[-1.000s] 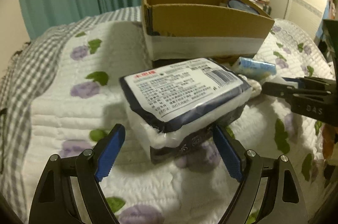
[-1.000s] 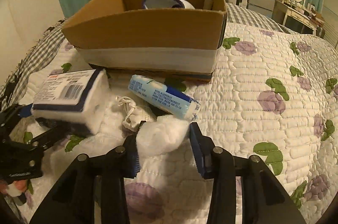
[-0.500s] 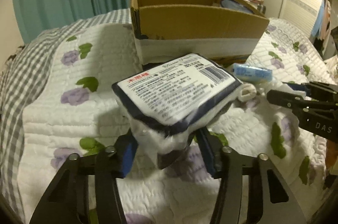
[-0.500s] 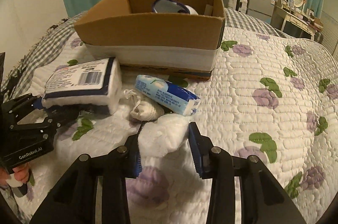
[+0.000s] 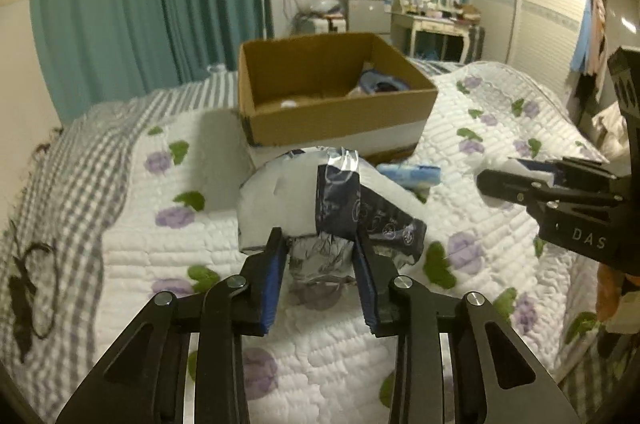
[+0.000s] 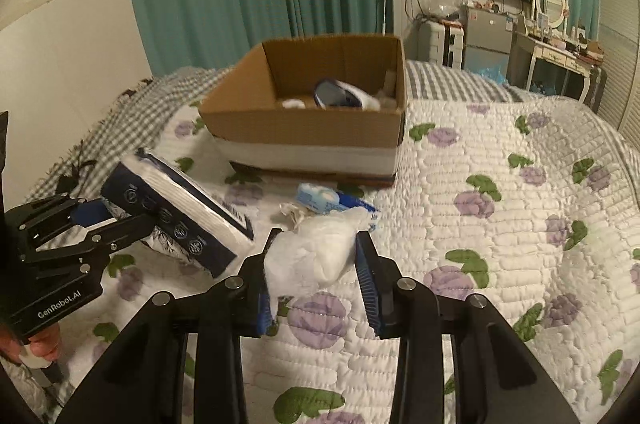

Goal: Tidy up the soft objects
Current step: 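Lower the pad pack and cotton into the box and open both grippers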

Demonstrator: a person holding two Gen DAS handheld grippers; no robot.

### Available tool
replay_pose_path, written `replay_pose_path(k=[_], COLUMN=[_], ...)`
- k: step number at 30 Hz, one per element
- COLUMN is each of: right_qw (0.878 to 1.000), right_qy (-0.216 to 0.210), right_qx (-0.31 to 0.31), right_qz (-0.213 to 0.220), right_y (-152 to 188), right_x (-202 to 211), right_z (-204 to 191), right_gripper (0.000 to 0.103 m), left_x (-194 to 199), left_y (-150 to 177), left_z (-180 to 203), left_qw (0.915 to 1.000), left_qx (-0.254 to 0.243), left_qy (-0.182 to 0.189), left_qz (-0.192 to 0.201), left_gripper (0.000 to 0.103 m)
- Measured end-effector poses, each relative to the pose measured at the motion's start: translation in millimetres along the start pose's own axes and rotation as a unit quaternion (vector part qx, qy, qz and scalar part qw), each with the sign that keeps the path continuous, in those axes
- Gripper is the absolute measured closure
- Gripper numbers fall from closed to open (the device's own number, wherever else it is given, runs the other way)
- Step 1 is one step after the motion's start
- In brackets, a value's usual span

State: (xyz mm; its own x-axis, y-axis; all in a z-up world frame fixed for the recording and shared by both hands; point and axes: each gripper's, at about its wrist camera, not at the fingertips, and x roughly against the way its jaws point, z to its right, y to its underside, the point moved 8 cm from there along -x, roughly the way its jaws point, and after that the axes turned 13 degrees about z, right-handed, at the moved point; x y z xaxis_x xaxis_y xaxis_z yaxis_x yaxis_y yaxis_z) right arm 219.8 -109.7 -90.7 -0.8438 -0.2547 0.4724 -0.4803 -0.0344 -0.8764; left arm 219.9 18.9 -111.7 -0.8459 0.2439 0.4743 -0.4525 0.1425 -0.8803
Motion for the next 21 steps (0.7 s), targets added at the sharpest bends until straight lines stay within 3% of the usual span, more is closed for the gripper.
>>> replay_pose_path(k=[8,15,18,21], right_qw=[0.999,0.995,0.993,0.993], right_qy=[-0.010,-0.012,-0.010,-0.008], right_qx=[0.012,0.028,0.034,0.035], right_qz=[0.046,0.100,0.111,0.113], right_y=[-49,-123,-150,-165], right_x=[23,21,4,-20], right_z=[-4,0,3,10], right_gripper=[0.068,0.068,0.068,0.068], left_x=[21,22,15,-9], left_y=[-33,-106,-144,-170], left_z=[19,23,19,10], left_qw=[0.9986,0.9952,0.9918,0.9911], left_qx=[-0.049,-0.069,-0.082,-0.087], left_qy=[-0.006,-0.011,-0.019,-0.022], left_qz=[0.018,0.069,0.096,0.098], left_gripper=[0.072,0.073,0.072,0.072])
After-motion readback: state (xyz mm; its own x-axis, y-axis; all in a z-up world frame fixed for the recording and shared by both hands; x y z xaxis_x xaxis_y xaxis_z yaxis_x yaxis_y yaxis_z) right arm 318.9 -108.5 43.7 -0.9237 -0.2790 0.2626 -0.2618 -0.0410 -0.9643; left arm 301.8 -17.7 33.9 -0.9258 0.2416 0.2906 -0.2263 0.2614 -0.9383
